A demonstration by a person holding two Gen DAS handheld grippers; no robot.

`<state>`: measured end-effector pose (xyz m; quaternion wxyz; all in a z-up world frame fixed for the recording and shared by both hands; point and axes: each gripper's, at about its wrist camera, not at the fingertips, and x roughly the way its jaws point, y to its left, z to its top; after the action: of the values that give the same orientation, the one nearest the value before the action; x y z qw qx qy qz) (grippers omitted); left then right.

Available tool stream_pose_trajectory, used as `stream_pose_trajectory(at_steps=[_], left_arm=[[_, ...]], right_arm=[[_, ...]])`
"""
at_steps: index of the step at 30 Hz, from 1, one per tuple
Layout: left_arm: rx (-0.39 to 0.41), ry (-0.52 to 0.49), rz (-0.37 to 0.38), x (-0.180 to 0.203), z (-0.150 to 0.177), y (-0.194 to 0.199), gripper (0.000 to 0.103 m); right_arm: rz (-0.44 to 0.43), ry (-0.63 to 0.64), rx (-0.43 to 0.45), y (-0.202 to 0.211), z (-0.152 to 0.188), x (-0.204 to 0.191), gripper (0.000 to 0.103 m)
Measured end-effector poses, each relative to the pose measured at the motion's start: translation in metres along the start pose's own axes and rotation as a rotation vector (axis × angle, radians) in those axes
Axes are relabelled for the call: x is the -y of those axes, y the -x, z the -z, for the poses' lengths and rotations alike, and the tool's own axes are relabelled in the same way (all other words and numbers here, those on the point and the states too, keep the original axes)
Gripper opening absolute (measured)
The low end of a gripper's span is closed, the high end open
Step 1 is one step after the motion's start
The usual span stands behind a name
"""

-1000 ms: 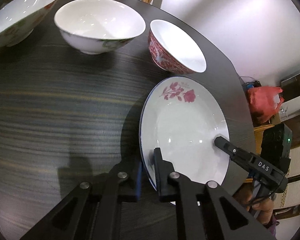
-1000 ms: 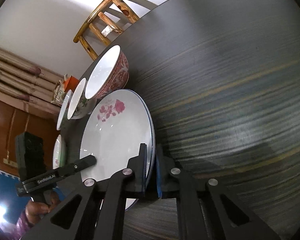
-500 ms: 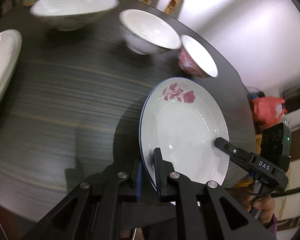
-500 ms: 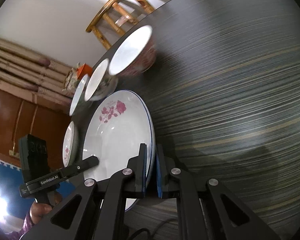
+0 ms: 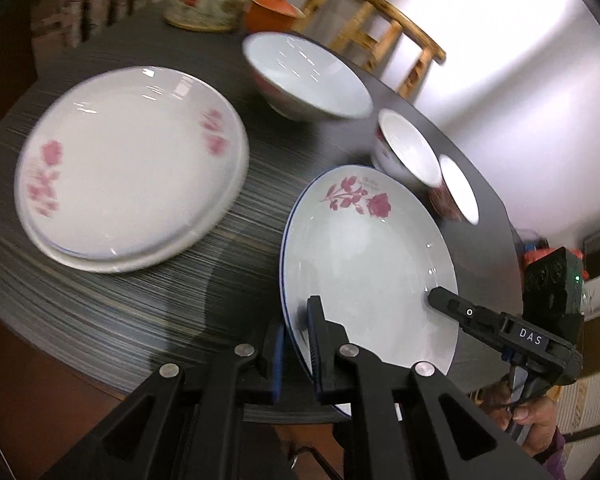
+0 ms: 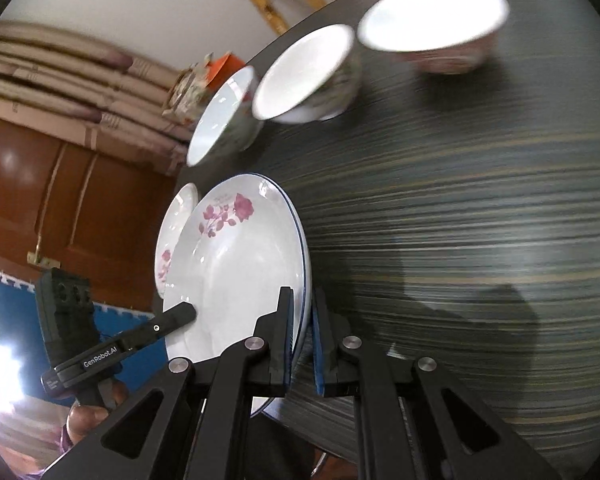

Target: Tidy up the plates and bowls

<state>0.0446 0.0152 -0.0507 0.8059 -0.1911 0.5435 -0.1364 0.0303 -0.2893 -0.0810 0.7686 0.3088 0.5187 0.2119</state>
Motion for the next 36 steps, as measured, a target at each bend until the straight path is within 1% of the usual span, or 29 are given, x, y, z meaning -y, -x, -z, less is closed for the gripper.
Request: stream_pose_trajectory(at_steps=[8,14,21,26,36], left_arm=[[0.083,0.059,-0.032,-0.048,-0.022,0.032,0.010],[0.122,0.133,-0.045,-0.079,-0.032,0.036,0.011],[0.154,0.166,-0.068,-0.107,-0.039,0.038,0.012],[0.162,0.153,-0.098,-0.112,-0.041,0.036,0.013],[0.163,0.137,-0.140,-0.121,-0.046,0.029,0.015]], right_arm=[[-0.019,0.050,-0.054,-0.043,-0.019,-0.061,0.010],[-0.005,0.090,-0.091,-0.075,-0.031,-0.099,0.010],[0.024,0.113,-0.123,-0.097,-0.039,-0.119,0.010],[0.042,0.120,-0.141,-0.111,-0.044,-0.131,0.011],[0.069,0.110,-0.161,-0.124,-0.046,-0.139,0.011]])
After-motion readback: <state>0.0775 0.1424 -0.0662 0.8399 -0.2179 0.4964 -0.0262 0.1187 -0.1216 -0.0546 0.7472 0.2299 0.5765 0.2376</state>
